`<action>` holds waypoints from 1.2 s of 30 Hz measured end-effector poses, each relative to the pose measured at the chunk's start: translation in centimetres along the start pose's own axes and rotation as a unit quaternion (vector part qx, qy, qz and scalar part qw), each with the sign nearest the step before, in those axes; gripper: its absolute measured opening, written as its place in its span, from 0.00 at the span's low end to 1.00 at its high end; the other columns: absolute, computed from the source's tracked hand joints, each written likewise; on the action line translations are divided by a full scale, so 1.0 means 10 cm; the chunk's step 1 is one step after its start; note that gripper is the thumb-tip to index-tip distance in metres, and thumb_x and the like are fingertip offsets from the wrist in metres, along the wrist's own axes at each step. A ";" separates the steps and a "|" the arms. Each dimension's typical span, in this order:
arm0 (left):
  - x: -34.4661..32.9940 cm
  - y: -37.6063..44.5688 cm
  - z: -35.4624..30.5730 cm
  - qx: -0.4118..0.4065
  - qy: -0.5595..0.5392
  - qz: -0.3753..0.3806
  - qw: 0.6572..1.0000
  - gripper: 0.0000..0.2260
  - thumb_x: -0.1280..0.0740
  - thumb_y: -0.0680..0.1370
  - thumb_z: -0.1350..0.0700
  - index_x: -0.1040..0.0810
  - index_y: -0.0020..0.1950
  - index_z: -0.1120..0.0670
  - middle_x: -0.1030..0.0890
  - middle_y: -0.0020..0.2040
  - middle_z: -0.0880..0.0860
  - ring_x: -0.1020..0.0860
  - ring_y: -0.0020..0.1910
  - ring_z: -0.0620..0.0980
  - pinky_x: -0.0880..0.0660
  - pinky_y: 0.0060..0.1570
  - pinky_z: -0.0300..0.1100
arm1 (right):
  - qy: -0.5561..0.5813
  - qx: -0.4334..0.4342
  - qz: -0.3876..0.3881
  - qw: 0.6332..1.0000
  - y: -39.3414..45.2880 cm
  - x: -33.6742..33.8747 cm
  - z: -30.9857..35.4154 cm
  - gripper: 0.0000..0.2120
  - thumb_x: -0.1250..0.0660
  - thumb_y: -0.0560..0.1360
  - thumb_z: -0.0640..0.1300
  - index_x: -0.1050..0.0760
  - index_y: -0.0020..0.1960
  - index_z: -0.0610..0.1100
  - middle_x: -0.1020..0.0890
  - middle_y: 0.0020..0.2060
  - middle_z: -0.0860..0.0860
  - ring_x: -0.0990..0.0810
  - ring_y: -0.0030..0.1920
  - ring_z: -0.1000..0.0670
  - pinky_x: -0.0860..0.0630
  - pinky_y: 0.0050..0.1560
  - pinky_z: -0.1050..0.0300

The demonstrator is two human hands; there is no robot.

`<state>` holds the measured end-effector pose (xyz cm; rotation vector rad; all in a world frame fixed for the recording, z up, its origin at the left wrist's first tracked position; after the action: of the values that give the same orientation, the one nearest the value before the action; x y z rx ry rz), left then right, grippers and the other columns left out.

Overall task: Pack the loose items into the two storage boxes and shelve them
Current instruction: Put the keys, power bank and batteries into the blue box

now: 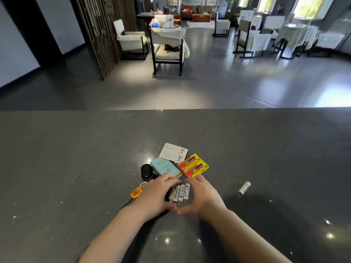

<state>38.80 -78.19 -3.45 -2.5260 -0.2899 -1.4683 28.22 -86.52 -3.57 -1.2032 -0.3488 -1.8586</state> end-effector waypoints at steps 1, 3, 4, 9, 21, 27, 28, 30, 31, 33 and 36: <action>-0.01 0.01 -0.02 -0.008 -0.011 0.004 1.000 0.34 0.24 0.63 0.44 0.30 0.68 0.43 0.30 0.63 0.40 0.30 0.61 0.43 0.34 0.62 0.42 | 0.001 0.005 -0.001 1.000 0.02 -0.01 0.02 0.41 0.22 0.57 0.61 0.33 0.66 0.56 0.30 0.58 0.55 0.29 0.61 0.51 0.28 0.57 0.55; -0.01 0.02 -0.05 -0.020 -0.011 0.014 1.000 0.32 0.25 0.65 0.41 0.30 0.67 0.43 0.30 0.61 0.40 0.29 0.60 0.44 0.32 0.59 0.41 | 0.000 0.012 -0.003 1.000 0.03 -0.01 0.03 0.39 0.23 0.58 0.62 0.32 0.66 0.57 0.30 0.56 0.57 0.28 0.59 0.52 0.29 0.56 0.56; -0.02 0.02 -0.05 -0.026 -0.006 0.017 1.000 0.31 0.26 0.66 0.41 0.30 0.67 0.43 0.29 0.61 0.40 0.29 0.59 0.45 0.32 0.58 0.41 | 0.001 0.016 -0.006 1.000 0.04 -0.01 0.04 0.38 0.23 0.58 0.62 0.31 0.65 0.58 0.30 0.56 0.57 0.28 0.58 0.53 0.29 0.56 0.56; 0.00 0.06 -0.06 -0.038 0.004 0.017 0.999 0.24 0.26 0.67 0.45 0.26 0.62 0.45 0.27 0.56 0.42 0.27 0.54 0.45 0.30 0.53 0.42 | 0.014 0.032 -0.015 0.999 0.01 0.01 0.07 0.28 0.23 0.63 0.56 0.27 0.61 0.56 0.28 0.54 0.57 0.27 0.56 0.53 0.28 0.56 0.54; -0.02 0.07 -0.15 0.001 0.052 0.062 0.997 0.18 0.29 0.65 0.49 0.29 0.53 0.47 0.25 0.51 0.47 0.25 0.50 0.50 0.25 0.48 0.48 | -0.034 0.028 0.028 0.999 -0.11 0.10 0.09 0.17 0.27 0.66 0.55 0.25 0.52 0.51 0.27 0.48 0.52 0.24 0.49 0.50 0.25 0.49 0.55; 0.04 -0.05 -0.26 0.014 0.122 0.073 0.990 0.20 0.27 0.63 0.48 0.26 0.50 0.52 0.24 0.50 0.51 0.24 0.49 0.53 0.25 0.46 0.47 | -0.037 0.031 0.019 0.999 -0.24 0.17 0.02 0.19 0.26 0.64 0.55 0.24 0.50 0.49 0.26 0.48 0.52 0.25 0.49 0.50 0.26 0.49 0.55; 0.09 -0.10 -0.27 0.020 0.119 0.055 0.991 0.19 0.28 0.62 0.47 0.26 0.50 0.52 0.23 0.50 0.51 0.24 0.49 0.53 0.26 0.45 0.46 | -0.035 0.040 0.009 0.999 -0.28 0.21 0.03 0.18 0.26 0.64 0.55 0.24 0.49 0.49 0.26 0.47 0.53 0.25 0.48 0.51 0.26 0.48 0.55; 0.21 -0.26 -0.27 0.040 0.088 -0.001 0.995 0.19 0.28 0.62 0.46 0.26 0.49 0.49 0.23 0.49 0.49 0.24 0.48 0.51 0.29 0.41 0.41 | -0.036 0.063 -0.011 0.997 -0.37 0.29 0.08 0.17 0.27 0.63 0.55 0.24 0.49 0.50 0.26 0.46 0.53 0.25 0.47 0.51 0.27 0.47 0.56; 0.28 -0.37 -0.24 0.056 0.067 -0.033 0.996 0.19 0.29 0.62 0.46 0.26 0.49 0.48 0.23 0.48 0.48 0.24 0.48 0.50 0.31 0.40 0.40 | -0.034 0.079 -0.018 0.996 -0.40 0.34 0.13 0.17 0.27 0.63 0.54 0.24 0.49 0.50 0.26 0.46 0.54 0.24 0.47 0.51 0.27 0.48 0.57; 0.43 -0.65 -0.16 0.087 0.044 -0.080 0.992 0.19 0.30 0.62 0.46 0.26 0.52 0.47 0.23 0.49 0.47 0.24 0.48 0.50 0.30 0.42 0.41 | -0.021 0.117 -0.027 0.992 -0.46 0.40 0.32 0.19 0.28 0.63 0.54 0.24 0.52 0.52 0.25 0.48 0.56 0.24 0.49 0.53 0.28 0.49 0.58; 0.64 -1.15 -0.01 0.140 0.046 -0.126 0.981 0.19 0.31 0.65 0.47 0.26 0.55 0.47 0.23 0.50 0.47 0.23 0.50 0.49 0.27 0.47 0.43 | -0.021 0.201 -0.023 0.979 -0.51 0.37 0.77 0.21 0.28 0.63 0.53 0.23 0.55 0.53 0.24 0.51 0.57 0.25 0.52 0.55 0.29 0.51 0.61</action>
<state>38.67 -66.72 3.06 -2.2536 -0.7685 -1.5031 28.22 -80.59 4.43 -0.9610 -0.7427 -1.6983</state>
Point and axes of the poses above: each hand's wrist, its own y-axis towards the middle knuckle, its own x-axis out of the back of the hand, z = x × y, the point moved 7 cm from there along y, towards the middle knuckle
